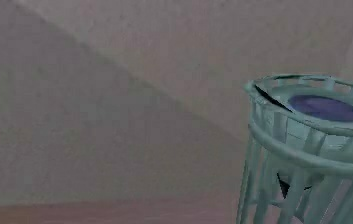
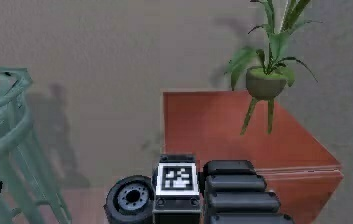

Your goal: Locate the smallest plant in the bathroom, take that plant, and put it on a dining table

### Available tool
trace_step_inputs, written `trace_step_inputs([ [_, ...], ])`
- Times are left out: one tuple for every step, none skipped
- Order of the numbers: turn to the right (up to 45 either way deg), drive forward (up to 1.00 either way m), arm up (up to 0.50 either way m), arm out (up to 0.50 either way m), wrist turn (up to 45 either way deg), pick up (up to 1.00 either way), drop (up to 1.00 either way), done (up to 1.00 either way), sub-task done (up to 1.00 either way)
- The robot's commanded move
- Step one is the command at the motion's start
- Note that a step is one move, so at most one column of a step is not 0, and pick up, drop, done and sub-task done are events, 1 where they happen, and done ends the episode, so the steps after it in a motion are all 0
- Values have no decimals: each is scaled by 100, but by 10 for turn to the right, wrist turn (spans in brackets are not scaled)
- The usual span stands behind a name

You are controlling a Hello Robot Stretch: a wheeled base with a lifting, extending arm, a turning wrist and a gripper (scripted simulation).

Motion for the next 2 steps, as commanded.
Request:
trace_step_inputs([
  [-450, 0, 0, 0, 0, 0, 0, 0, 0],
  [-450, 0, 0, 0, 0, 0, 0, 0, 0],
])
